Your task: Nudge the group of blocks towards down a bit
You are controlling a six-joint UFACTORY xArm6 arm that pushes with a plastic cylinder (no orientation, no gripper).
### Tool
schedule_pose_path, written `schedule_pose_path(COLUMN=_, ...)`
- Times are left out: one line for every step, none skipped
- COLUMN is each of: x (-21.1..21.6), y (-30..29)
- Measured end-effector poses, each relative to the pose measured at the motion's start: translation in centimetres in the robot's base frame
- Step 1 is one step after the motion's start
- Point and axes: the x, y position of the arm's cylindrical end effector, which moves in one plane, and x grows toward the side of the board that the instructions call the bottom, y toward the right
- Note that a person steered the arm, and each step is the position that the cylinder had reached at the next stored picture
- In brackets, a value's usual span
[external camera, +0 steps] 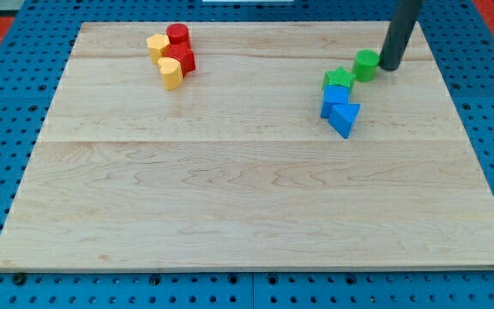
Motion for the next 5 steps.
schedule_pose_path(x=-1.1, y=0.7)
schedule_pose_path(x=-4.4, y=0.8)
schedule_pose_path(x=-3.6, y=-4.4)
schedule_pose_path(x=-0.5, y=-6.8)
schedule_pose_path(x=1.5, y=-7.4)
